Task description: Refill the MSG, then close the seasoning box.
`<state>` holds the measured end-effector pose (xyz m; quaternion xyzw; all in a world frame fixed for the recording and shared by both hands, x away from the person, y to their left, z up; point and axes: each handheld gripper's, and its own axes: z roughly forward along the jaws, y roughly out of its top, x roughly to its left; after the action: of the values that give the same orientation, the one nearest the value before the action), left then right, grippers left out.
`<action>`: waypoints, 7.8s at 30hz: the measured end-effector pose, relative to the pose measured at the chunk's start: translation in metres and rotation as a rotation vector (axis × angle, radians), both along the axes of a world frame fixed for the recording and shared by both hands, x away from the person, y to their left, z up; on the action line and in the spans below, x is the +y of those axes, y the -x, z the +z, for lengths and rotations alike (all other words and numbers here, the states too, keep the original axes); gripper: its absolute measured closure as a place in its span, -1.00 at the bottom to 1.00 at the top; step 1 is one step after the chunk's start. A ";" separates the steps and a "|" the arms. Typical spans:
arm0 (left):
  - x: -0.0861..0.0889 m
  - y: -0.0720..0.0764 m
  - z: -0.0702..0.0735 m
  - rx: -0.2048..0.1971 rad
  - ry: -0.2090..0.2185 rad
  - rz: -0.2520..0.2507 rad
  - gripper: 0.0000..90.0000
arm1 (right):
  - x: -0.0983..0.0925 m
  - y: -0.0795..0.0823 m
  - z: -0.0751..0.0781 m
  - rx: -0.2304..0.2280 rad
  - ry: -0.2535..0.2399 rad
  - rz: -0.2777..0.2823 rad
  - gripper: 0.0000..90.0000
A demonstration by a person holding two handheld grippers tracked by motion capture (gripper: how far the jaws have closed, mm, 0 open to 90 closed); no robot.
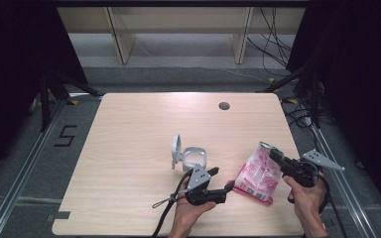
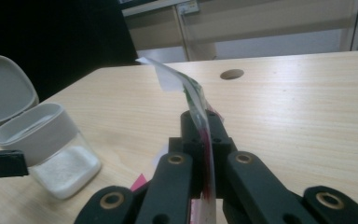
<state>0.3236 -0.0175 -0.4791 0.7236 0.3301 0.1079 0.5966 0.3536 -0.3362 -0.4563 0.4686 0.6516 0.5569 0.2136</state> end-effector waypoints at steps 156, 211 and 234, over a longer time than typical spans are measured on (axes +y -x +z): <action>0.142 -0.039 0.045 -0.136 -0.154 0.143 0.99 | 0.081 0.051 -0.019 0.106 0.158 0.273 -0.11; 0.114 0.007 0.033 -0.100 -0.174 -0.010 -0.32 | 0.084 0.055 -0.020 0.112 0.161 0.298 -0.13; 0.123 0.025 0.006 -0.051 -0.193 -0.023 -0.40 | 0.086 0.058 -0.022 0.137 0.187 0.331 -0.21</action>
<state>0.2986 0.1055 -0.4735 0.7783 0.2947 0.1506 0.5336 0.2951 -0.2501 -0.4787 0.3699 0.7818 0.4882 0.1168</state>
